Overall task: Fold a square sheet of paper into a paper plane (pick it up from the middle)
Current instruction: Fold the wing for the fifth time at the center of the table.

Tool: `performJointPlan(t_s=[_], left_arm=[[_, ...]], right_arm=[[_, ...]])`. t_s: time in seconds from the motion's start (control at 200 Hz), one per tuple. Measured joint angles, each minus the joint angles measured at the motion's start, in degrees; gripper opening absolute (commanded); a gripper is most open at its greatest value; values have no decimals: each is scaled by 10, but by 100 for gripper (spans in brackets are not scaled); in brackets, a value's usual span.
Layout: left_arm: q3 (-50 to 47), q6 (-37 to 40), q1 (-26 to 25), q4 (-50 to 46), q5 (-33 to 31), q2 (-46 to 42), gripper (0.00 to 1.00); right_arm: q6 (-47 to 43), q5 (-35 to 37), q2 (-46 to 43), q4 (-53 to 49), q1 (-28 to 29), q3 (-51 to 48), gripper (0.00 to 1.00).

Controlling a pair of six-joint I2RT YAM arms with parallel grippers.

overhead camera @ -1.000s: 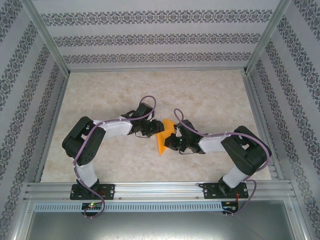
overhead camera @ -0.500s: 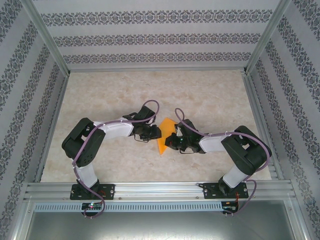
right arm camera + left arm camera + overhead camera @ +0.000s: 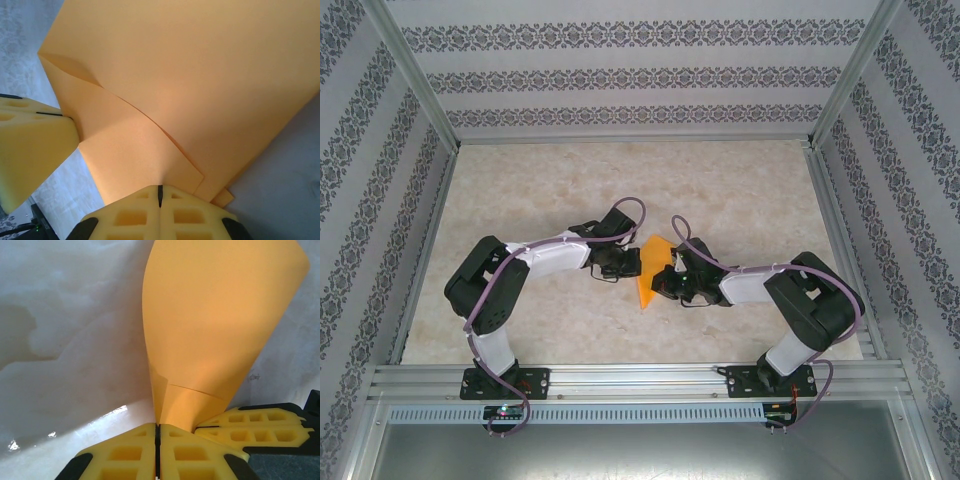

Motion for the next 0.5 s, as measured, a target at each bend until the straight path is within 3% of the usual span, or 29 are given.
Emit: performJointPlan(t_s=[0.5], left_arm=[[19, 26, -9, -22, -18, 5, 11]], right_arm=[[-11, 21, -38, -62, -5, 0, 6]])
